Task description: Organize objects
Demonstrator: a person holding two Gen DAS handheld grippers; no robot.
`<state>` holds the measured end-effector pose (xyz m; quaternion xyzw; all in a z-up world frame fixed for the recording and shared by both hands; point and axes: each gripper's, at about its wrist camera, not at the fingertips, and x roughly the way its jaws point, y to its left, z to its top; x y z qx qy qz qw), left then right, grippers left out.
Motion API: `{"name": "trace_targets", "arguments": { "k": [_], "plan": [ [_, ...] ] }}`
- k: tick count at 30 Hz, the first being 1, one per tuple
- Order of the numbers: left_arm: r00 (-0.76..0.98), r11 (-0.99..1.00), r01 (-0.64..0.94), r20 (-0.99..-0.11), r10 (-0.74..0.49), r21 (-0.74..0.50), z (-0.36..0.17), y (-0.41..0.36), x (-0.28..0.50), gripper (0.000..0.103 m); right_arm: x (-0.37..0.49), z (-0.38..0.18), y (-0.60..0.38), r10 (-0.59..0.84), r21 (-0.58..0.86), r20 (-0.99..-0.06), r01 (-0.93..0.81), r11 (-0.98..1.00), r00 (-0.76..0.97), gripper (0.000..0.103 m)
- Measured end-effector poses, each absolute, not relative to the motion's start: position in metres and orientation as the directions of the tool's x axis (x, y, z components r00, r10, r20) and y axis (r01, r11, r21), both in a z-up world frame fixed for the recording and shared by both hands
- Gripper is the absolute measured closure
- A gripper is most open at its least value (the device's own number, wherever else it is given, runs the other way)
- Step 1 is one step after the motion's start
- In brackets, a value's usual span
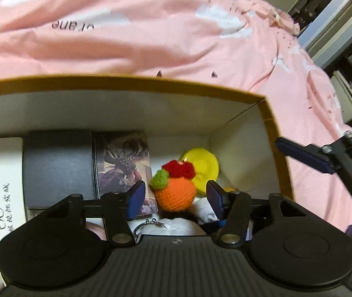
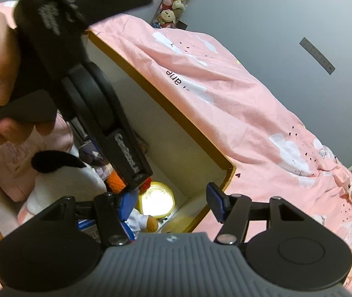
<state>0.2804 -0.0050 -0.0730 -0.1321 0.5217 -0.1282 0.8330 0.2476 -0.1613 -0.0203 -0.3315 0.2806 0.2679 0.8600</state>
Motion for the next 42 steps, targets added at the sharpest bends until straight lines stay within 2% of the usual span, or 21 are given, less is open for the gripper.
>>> {"name": "trace_targets", "arguments": {
  "k": [6,7,8,10,15,17,18,24,29,34,38,42],
  "plan": [
    [0.506,0.950,0.083,-0.809,-0.300,-0.300,-0.044,-0.001,0.253,0.036,0.245,-0.007,-0.161,0.322,-0.342,-0.668,-0.661,0.668,0.671,0.040],
    [0.518,0.952,0.085,-0.804,-0.293,-0.292,-0.038,0.000,0.248,0.036,0.242,-0.003,-0.162,0.331,-0.330,-0.666,-0.662,0.673,0.668,0.039],
    [0.531,0.954,0.086,-0.797,-0.287,-0.286,-0.033,0.000,0.243,0.036,0.243,0.000,-0.161,0.339,-0.317,-0.665,-0.663,0.679,0.665,0.032],
    [0.556,0.957,0.087,-0.784,-0.276,-0.275,-0.023,0.000,0.233,0.035,0.236,0.009,-0.164,0.355,-0.286,-0.657,-0.656,0.699,0.665,0.025],
    [0.657,0.969,0.074,-0.720,-0.224,-0.234,0.005,-0.003,0.205,0.035,0.205,0.037,-0.177,0.397,-0.169,-0.646,-0.629,0.759,0.652,0.025],
    [0.711,0.974,0.064,-0.676,-0.197,-0.216,0.014,-0.001,0.189,0.033,0.193,0.046,-0.181,0.403,-0.138,-0.631,-0.607,0.783,0.663,0.020],
    [0.739,0.976,0.058,-0.649,-0.182,-0.208,0.019,0.000,0.181,0.030,0.186,0.052,-0.184,0.407,-0.119,-0.615,-0.590,0.799,0.675,0.015],
    [0.856,0.992,-0.006,-0.513,-0.061,-0.127,0.036,0.001,0.131,0.017,0.148,0.070,-0.190,0.433,-0.035,-0.524,-0.526,0.850,0.734,0.010],
    [0.901,0.995,-0.069,-0.432,0.034,-0.066,0.043,0.004,0.102,0.013,0.122,0.078,-0.193,0.440,0.027,-0.440,-0.479,0.878,0.783,0.002],
    [0.917,0.983,-0.184,-0.359,0.173,0.004,0.044,0.011,0.081,0.005,0.103,0.077,-0.193,0.399,0.032,-0.351,-0.415,0.909,0.847,0.001],
    [0.905,0.969,-0.245,-0.348,0.244,0.043,0.036,0.015,0.072,0.005,0.088,0.070,-0.193,0.355,0.010,-0.271,-0.366,0.931,0.895,0.001],
    [0.890,0.969,-0.247,-0.391,0.234,0.017,0.025,0.018,0.065,0.005,0.082,0.056,-0.189,0.323,0.007,-0.256,-0.333,0.943,0.911,0.001]
  ]
}}
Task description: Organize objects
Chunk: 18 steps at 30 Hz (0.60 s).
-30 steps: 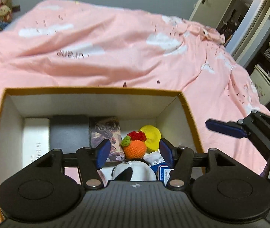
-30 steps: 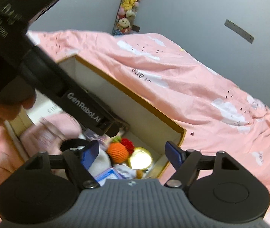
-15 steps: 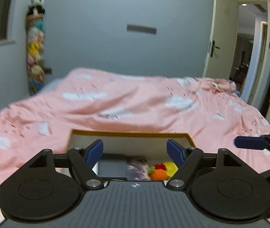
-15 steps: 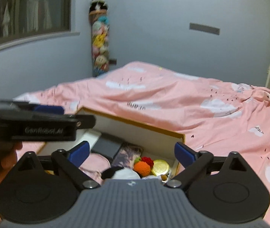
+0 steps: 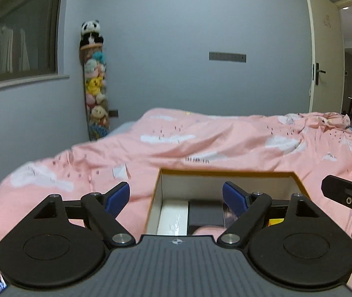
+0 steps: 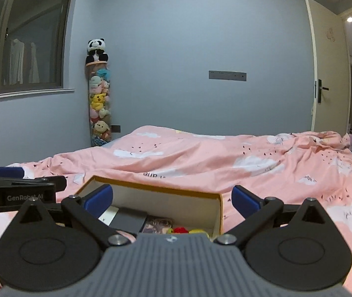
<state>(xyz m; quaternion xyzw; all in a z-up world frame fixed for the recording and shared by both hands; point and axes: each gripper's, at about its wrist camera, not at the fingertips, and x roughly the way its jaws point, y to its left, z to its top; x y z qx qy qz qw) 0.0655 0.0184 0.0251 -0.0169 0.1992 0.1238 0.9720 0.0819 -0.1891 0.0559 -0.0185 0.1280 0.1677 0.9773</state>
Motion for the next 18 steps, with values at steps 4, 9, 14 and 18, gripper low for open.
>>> {"name": "trace_targets", "arguments": {
  "k": [4,9,14,18],
  "plan": [
    [0.877,0.973,-0.229,-0.429,0.215,0.019,0.009,0.014,0.061,0.005,0.080,0.041,-0.188,0.328,0.048,-0.285,-0.328,0.943,0.901,0.001],
    [0.858,0.974,-0.225,-0.469,0.210,0.025,-0.005,0.011,0.053,0.005,0.080,0.029,-0.183,0.325,0.040,-0.320,-0.330,0.943,0.890,0.001],
    [0.848,0.972,-0.233,-0.484,0.215,0.023,-0.017,0.012,0.049,0.005,0.084,0.015,-0.182,0.310,0.040,-0.348,-0.317,0.948,0.885,0.001],
    [0.842,0.971,-0.237,-0.495,0.217,0.023,-0.024,0.012,0.048,0.005,0.087,0.005,-0.184,0.297,0.057,-0.374,-0.297,0.953,0.879,0.001]
  ]
}}
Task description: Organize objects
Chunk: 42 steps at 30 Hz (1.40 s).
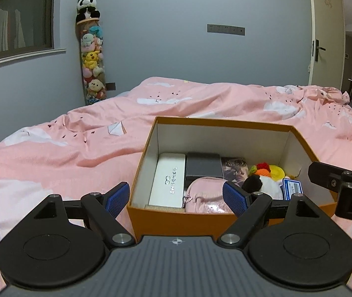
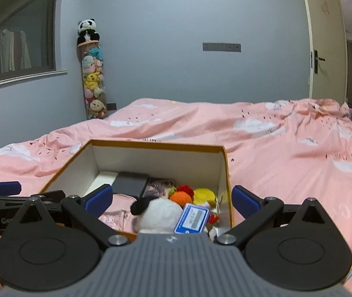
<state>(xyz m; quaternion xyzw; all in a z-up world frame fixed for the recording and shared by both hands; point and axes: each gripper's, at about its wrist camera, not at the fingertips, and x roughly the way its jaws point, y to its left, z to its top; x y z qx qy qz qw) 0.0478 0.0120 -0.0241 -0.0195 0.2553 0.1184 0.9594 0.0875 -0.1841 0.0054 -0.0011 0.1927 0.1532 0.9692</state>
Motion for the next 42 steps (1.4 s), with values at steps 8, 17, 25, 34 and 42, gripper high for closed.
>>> {"name": "trace_targets", "arguments": {
  "k": [8,17,25,34,42],
  "plan": [
    [0.829,0.972,-0.234,-0.516,0.216,0.031,-0.033,0.013,0.046,0.005,0.091,-0.005,-0.183,0.287,0.062,-0.411,-0.287,0.956,0.866,0.001],
    [0.816,0.970,-0.240,-0.535,0.218,0.029,-0.036,0.015,0.049,0.005,0.093,-0.009,-0.182,0.280,0.051,-0.429,-0.286,0.957,0.859,0.001],
    [0.813,0.970,-0.239,-0.539,0.219,0.033,-0.037,0.015,0.049,0.005,0.094,-0.012,-0.181,0.279,0.049,-0.441,-0.288,0.956,0.853,0.001],
    [0.812,0.971,-0.235,-0.542,0.217,0.037,-0.037,0.015,0.049,0.005,0.095,-0.012,-0.181,0.280,0.051,-0.445,-0.288,0.956,0.850,0.001],
    [0.808,0.971,-0.236,-0.547,0.218,0.037,-0.038,0.016,0.050,0.005,0.095,-0.012,-0.182,0.279,0.051,-0.445,-0.288,0.956,0.851,0.001]
  ]
}}
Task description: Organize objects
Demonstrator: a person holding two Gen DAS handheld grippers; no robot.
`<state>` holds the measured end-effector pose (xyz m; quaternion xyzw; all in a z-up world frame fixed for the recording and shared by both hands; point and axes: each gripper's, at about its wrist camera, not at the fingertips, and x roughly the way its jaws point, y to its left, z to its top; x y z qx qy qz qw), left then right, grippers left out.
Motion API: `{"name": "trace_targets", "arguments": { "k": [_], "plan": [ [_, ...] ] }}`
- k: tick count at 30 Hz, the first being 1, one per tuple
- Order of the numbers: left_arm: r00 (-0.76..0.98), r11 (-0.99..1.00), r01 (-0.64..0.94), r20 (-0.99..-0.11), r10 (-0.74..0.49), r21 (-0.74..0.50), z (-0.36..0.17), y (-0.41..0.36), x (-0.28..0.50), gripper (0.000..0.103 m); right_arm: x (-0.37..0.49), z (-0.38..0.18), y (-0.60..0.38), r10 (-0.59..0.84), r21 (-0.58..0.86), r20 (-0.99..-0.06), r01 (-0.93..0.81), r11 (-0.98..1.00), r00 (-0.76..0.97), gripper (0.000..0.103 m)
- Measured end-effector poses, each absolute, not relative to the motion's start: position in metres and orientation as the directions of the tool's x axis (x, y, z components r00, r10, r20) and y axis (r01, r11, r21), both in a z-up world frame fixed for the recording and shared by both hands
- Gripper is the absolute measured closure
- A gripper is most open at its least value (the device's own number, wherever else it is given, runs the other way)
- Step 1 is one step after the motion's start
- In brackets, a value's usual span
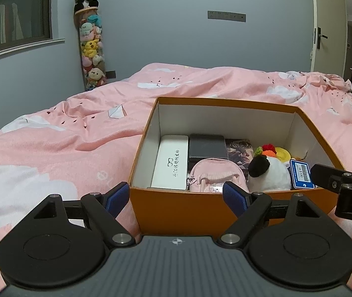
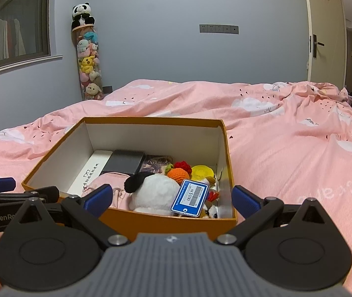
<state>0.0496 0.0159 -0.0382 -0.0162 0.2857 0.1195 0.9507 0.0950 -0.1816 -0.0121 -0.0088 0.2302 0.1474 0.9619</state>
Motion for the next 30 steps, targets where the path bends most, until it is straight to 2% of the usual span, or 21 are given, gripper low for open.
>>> {"name": "trace_targets", "arguments": {
  "k": [30],
  "plan": [
    [0.806,0.969,-0.244,-0.550,0.220,0.030,-0.0388,0.0168,0.0492,0.005,0.0941,-0.0182,-0.1782,0.271,0.056,-0.456,-0.277,0.959,0.848,0.001]
  ]
}}
